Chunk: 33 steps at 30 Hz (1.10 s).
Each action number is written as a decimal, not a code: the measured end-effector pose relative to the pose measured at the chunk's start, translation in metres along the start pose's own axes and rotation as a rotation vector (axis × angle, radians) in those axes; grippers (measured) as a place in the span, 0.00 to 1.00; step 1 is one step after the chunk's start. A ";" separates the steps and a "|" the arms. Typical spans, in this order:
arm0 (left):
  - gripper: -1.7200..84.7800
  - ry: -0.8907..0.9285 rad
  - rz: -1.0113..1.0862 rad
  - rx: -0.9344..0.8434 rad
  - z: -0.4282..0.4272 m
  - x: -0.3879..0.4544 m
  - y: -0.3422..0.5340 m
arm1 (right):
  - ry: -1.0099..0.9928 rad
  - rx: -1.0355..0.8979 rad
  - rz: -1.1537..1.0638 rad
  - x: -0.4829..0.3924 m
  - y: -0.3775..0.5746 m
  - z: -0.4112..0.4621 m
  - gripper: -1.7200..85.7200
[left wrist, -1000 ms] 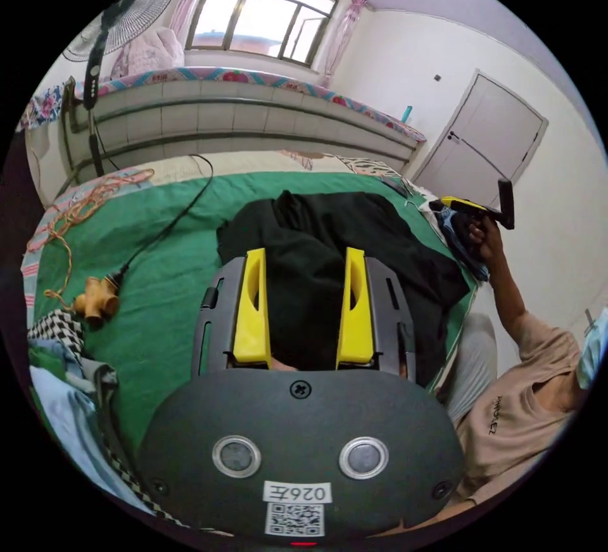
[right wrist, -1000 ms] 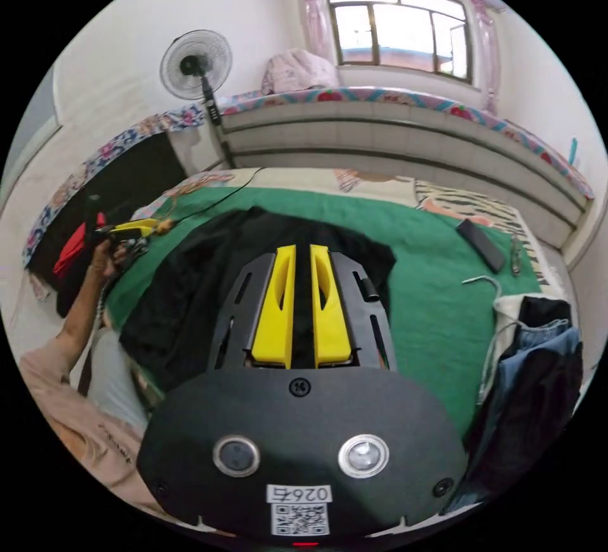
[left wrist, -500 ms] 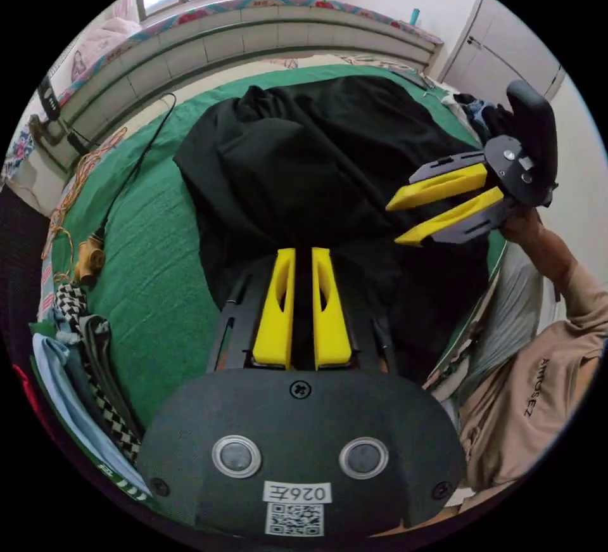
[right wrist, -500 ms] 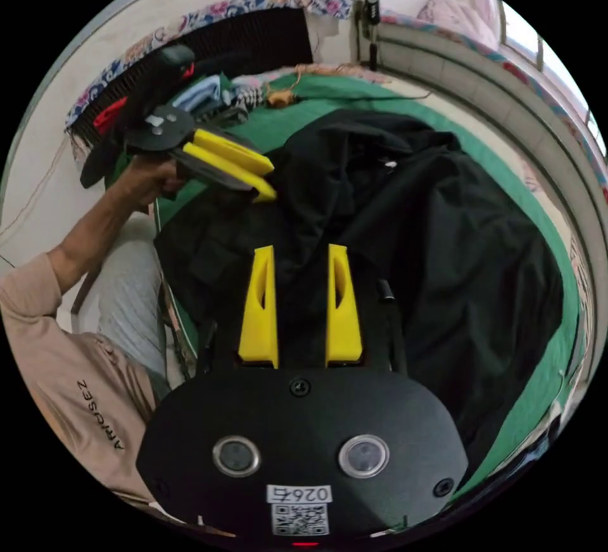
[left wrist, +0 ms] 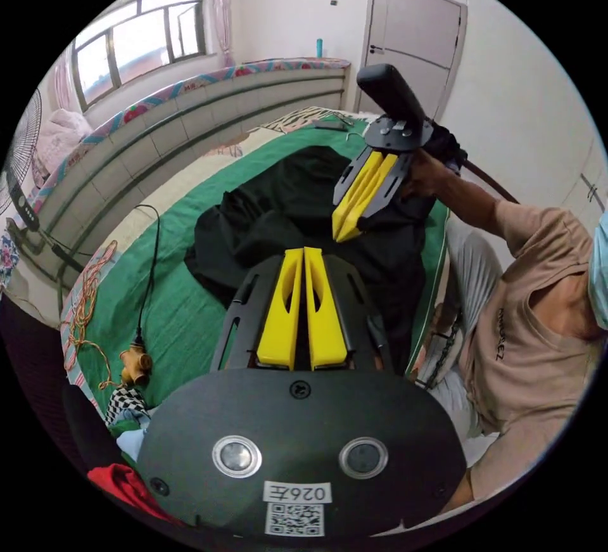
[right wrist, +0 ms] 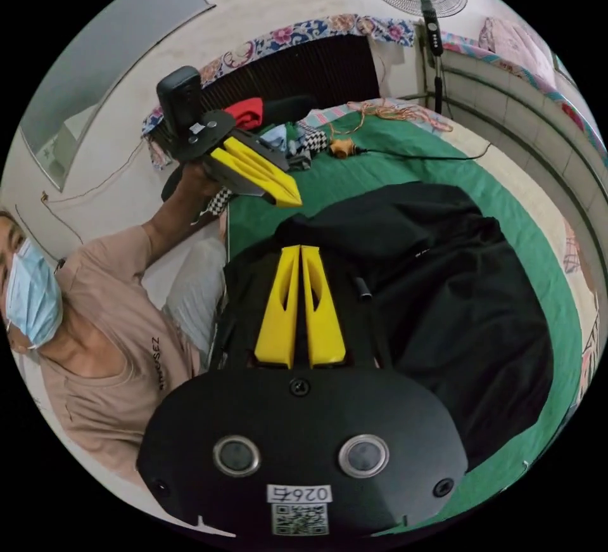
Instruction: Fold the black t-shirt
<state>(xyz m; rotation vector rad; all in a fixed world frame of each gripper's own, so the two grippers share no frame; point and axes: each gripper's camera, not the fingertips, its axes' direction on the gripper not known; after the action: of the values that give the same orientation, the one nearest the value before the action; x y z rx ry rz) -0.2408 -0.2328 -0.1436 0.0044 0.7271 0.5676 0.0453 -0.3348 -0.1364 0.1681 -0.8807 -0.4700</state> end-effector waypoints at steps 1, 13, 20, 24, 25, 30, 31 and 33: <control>0.01 -0.018 -0.006 -0.006 0.002 0.000 -0.001 | -0.006 -0.008 0.023 0.001 0.000 0.015 0.10; 0.07 -0.244 0.118 -0.078 0.035 0.046 0.021 | 0.216 -0.188 -0.069 -0.022 0.001 0.065 0.00; 0.17 -0.177 0.050 0.165 -0.009 0.045 0.061 | 0.028 0.041 0.001 0.009 -0.017 0.009 0.00; 0.18 -0.111 0.058 0.311 -0.024 0.029 0.053 | -0.033 0.263 0.111 0.051 -0.032 -0.024 0.00; 0.18 -0.124 0.052 0.311 -0.021 0.024 0.046 | -0.005 0.355 0.150 0.071 -0.043 -0.036 0.01; 0.15 0.037 -0.109 0.183 0.033 -0.041 -0.008 | 0.365 0.401 0.540 0.149 -0.052 -0.068 0.07; 0.15 0.062 -0.117 0.176 0.039 -0.041 -0.007 | 0.339 0.423 0.501 0.142 -0.038 -0.068 0.08; 0.20 0.031 -0.139 0.129 0.063 -0.024 0.005 | 0.409 0.353 0.419 0.122 -0.013 -0.056 0.08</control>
<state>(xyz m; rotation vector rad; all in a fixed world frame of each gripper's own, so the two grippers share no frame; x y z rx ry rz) -0.2181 -0.2280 -0.0804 0.0643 0.7872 0.3877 0.1505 -0.4052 -0.0907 0.3793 -0.5662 0.1163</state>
